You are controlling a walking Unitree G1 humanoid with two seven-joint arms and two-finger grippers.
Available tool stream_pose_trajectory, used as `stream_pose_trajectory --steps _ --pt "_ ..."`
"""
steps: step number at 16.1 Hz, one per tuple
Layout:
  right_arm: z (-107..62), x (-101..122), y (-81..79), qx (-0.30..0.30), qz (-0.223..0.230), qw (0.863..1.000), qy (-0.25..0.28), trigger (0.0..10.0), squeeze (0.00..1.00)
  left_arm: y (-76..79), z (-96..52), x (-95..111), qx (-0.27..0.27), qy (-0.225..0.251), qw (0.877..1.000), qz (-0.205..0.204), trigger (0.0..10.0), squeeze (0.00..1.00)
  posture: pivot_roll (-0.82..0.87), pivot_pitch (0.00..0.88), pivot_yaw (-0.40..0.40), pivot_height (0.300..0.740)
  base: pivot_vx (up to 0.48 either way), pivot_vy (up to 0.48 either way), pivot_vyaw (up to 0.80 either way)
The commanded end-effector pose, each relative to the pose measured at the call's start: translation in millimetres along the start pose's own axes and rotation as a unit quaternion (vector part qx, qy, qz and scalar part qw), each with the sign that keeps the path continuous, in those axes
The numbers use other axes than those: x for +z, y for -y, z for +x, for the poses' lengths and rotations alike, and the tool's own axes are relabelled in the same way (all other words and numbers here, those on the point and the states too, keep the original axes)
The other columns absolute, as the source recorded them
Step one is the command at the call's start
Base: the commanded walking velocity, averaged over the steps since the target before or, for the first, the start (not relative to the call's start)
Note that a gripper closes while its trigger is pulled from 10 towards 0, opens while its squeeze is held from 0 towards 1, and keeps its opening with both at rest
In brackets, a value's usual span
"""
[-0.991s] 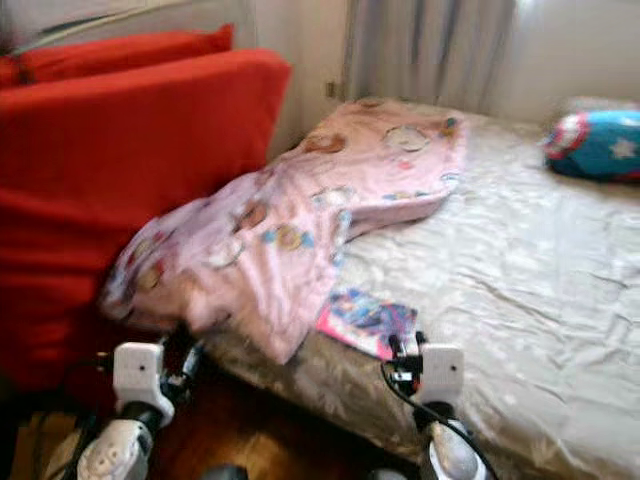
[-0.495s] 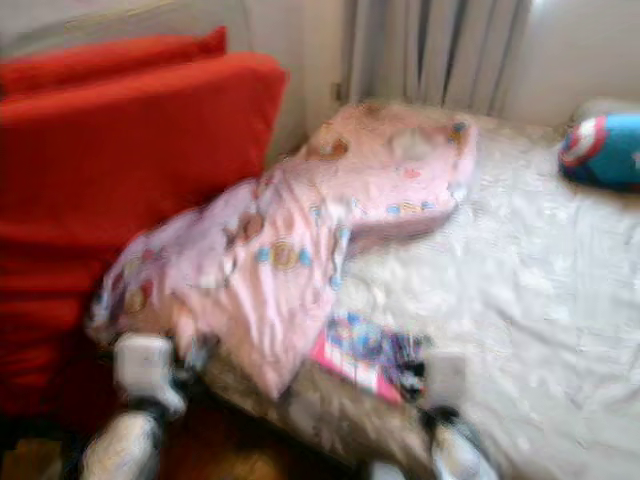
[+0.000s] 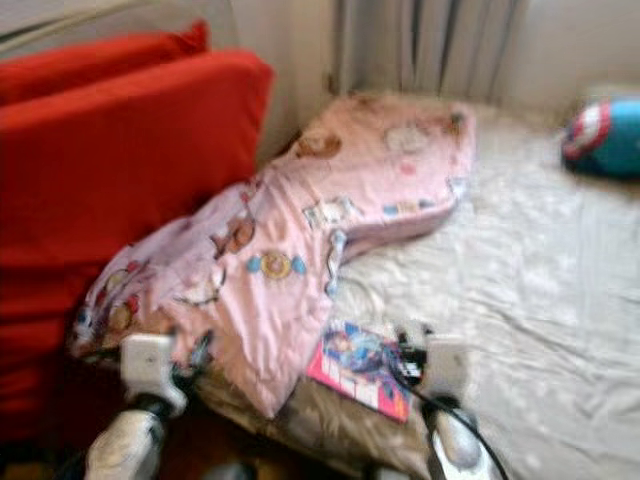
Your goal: Clean up the room
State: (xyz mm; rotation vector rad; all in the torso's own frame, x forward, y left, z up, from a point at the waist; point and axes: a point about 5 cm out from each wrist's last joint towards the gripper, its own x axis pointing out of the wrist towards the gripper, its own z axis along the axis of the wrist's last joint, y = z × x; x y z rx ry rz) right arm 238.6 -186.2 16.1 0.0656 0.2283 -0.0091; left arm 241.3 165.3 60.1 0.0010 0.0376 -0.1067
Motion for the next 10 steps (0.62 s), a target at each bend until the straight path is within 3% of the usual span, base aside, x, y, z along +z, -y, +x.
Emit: stream_pose_trajectory --steps 1,2,7,10 --pt "4.2 -3 -0.9 -0.006 0.017 1.0 -0.013 10.0 0.66 -7.3 -5.0 -4 0.008 -0.014 1.0 0.006 10.0 0.0 0.01 0.0 0.01 0.636 0.0 0.0 0.0" --pt "6.4 -7 0.0 -0.012 0.027 0.999 -0.034 10.0 0.96 -6.9 -4.9 -3 0.006 -0.013 1.0 0.006 10.0 0.0 0.01 0.0 0.012 0.636 0.0 0.0 0.0" --pt "27.3 -33 9.6 -0.085 0.159 0.974 -0.137 10.0 1.0 -12.1 1.1 3 -0.001 -0.01 1.0 0.018 10.0 0.0 0.05 0.0 0.026 0.636 0.0 0.0 0.0" --pt "32.6 -33 11.1 -0.095 0.157 0.972 -0.149 10.0 1.0 -17.7 5.1 9 -0.003 -0.006 1.0 0.026 10.0 0.0 0.07 0.024 0.036 0.636 0.0 0.0 0.0"
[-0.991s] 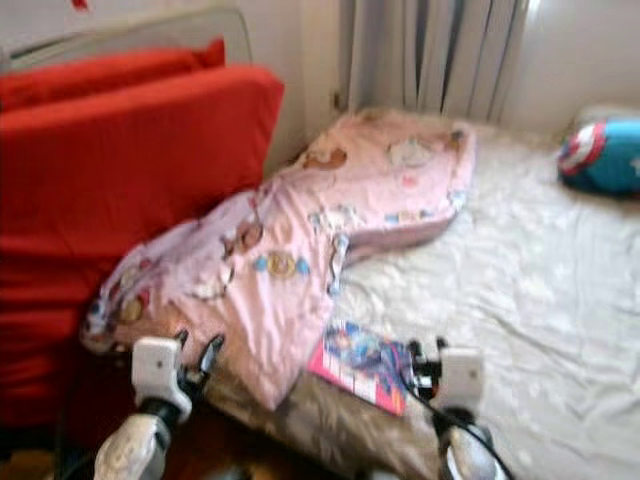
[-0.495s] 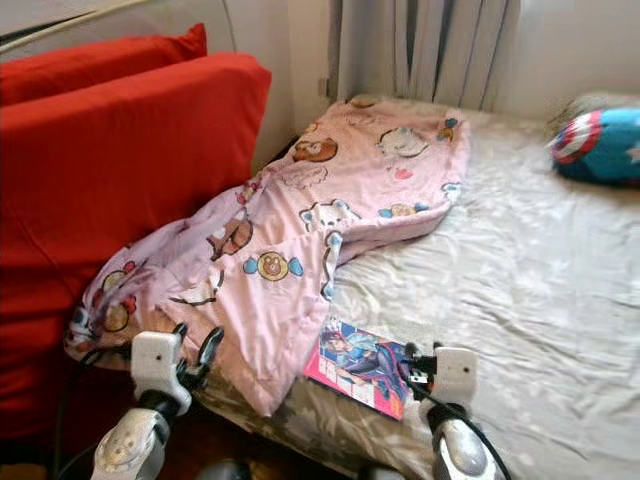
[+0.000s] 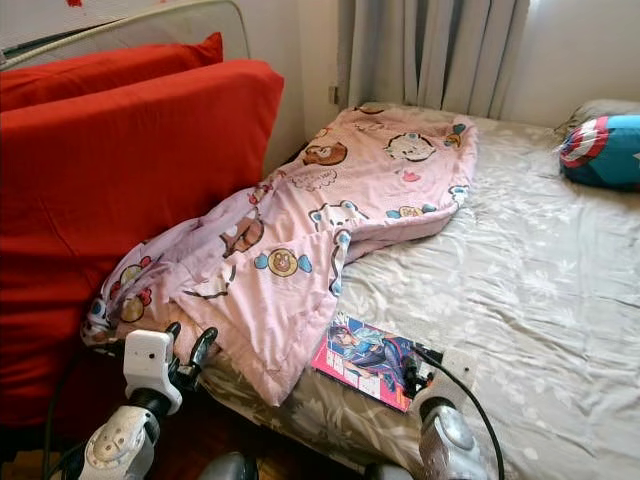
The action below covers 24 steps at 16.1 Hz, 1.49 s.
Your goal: Clean up the room
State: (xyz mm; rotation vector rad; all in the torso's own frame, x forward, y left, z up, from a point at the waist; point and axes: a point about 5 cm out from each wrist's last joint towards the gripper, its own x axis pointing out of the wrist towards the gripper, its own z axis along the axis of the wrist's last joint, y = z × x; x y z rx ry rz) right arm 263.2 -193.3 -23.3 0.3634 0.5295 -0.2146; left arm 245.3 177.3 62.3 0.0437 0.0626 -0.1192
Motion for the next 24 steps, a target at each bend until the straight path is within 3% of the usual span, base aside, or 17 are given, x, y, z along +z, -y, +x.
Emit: stream_pose_trajectory --steps 1,5,7,8,9,14,24 --pt "0.5 -1 3.8 -0.013 0.003 1.0 -0.003 10.0 1.0 -7.6 2.7 8 0.004 0.006 1.0 0.011 10.0 0.0 0.07 0.041 0.038 0.636 0.0 0.0 0.0" --pt "0.0 -4 12.4 -0.043 0.033 0.998 -0.005 10.0 1.0 -9.0 2.8 14 0.002 0.01 1.0 0.014 10.0 0.0 0.09 0.114 0.059 0.636 0.0 0.0 0.0" --pt "0.3 -4 13.5 -0.052 0.053 0.997 0.0 10.0 1.0 -10.0 -8.5 14 -0.001 0.004 1.0 0.016 10.0 0.0 0.1 0.145 0.065 0.636 0.0 0.0 0.0" --pt "1.6 -3 9.3 -0.04 0.046 0.998 -0.001 10.0 0.61 -11.1 -15.6 15 -0.001 -0.001 1.0 0.018 10.0 0.0 0.12 0.172 0.069 0.636 0.0 0.0 0.0" --pt "2.8 -1 7.0 -0.036 0.053 0.998 0.002 10.0 0.0 -12.5 -22.2 15 0.001 -0.005 1.0 0.02 10.0 0.0 0.13 0.186 0.069 0.636 0.0 0.0 0.0" --pt "6.6 3 0.8 -0.04 0.13 0.991 -0.002 10.0 0.0 -12.4 -44.1 18 0.004 -0.022 1.0 0.022 10.0 0.0 0.17 0.224 0.076 0.636 0.0 0.0 0.0" --pt "6.2 4 9.6 -0.071 0.165 0.984 0.001 10.0 0.0 -6.4 -55.6 20 -0.004 -0.044 0.999 0.021 10.0 0.0 0.18 0.25 0.081 0.636 0.0 0.0 0.0"
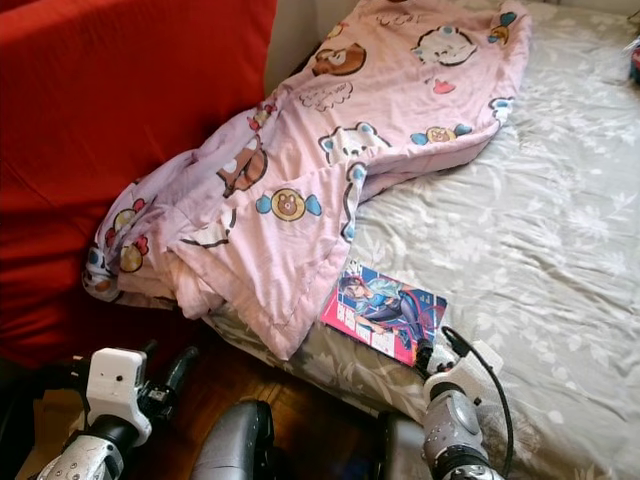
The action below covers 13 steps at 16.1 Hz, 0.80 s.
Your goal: Clean up the room
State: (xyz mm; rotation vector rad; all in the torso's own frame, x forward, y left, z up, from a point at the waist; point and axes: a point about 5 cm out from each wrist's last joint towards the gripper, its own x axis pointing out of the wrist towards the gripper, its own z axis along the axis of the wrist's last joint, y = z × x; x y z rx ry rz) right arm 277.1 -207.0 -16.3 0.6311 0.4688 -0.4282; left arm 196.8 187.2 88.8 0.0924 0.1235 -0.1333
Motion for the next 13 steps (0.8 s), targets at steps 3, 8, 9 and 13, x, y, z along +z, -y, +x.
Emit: stream_pose_trajectory --steps 3,8,9,13 --pt "-3.8 -15 6.5 -0.01 0.002 0.999 -0.032 0.0 0.0 -1.0 -7.1 -3 0.002 -0.017 1.0 -0.003 10.0 0.0 0.18 0.256 0.081 0.636 0.0 0.0 0.0" --pt "-2.7 -15 -1.6 0.005 0.0 0.999 -0.034 0.0 0.0 0.7 -9.3 -4 0.002 -0.021 1.0 -0.006 10.0 0.0 0.19 0.262 0.078 0.636 0.0 0.0 0.0" --pt "-2.5 -15 -2.9 0.011 -0.009 0.999 -0.035 0.0 0.0 1.2 -10.2 -4 0.002 -0.022 1.0 -0.006 10.0 0.0 0.19 0.264 0.077 0.636 0.0 0.0 0.0" --pt "-2.7 -16 -10.1 0.034 -0.049 0.998 -0.033 0.0 0.0 3.5 -13.1 -3 0.002 -0.025 1.0 -0.011 10.0 0.0 0.19 0.272 0.077 0.636 0.0 0.0 0.0"
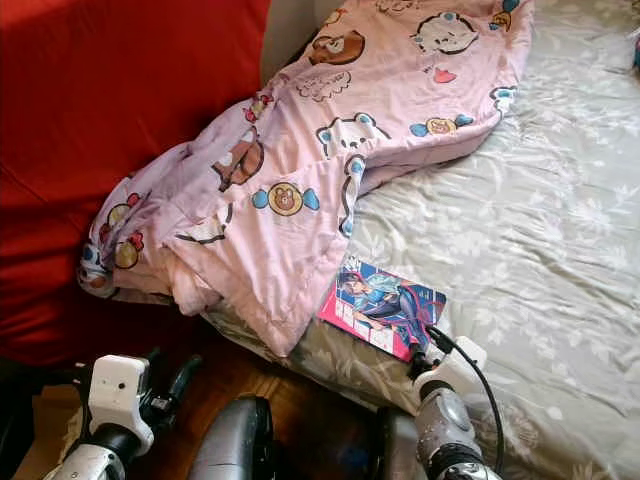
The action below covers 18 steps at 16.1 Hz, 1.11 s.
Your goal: Clean up the room
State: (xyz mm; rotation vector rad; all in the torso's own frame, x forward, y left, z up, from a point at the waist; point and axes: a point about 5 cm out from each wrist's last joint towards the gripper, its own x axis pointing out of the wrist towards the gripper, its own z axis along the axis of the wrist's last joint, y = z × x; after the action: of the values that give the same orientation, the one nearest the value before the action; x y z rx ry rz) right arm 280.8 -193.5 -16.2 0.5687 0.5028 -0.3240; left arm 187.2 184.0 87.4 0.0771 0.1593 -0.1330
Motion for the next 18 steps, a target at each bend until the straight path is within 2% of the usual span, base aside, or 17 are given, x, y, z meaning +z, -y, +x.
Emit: stream_pose_trajectory --steps 1,7,12,18 --pt "-2.2 -9 0.8 -0.001 -0.004 1.0 -0.011 0.0 0.0 -0.7 -4.4 -2 0.003 -0.008 1.0 -0.002 10.0 0.0 0.19 0.272 0.077 0.636 0.0 0.0 0.0" --pt "-4.0 -11 7.6 -0.01 -0.004 1.0 -0.013 0.0 0.0 -0.6 -8.6 -4 0.007 -0.015 1.0 -0.005 10.0 0.0 0.2 0.277 0.076 0.636 0.0 0.0 0.0" --pt "-3.7 1 10.3 -0.013 0.015 0.999 0.035 0.0 0.0 1.5 -8.2 -3 0.004 -0.013 1.0 -0.003 10.0 0.0 0.19 0.274 0.076 0.636 0.0 0.0 0.0" --pt "-6.4 -6 15.4 -0.016 0.006 1.0 0.026 0.0 0.0 1.9 -1.8 -5 0.004 -0.011 1.0 -0.003 10.0 0.0 0.19 0.248 0.073 0.636 0.0 0.0 0.0"
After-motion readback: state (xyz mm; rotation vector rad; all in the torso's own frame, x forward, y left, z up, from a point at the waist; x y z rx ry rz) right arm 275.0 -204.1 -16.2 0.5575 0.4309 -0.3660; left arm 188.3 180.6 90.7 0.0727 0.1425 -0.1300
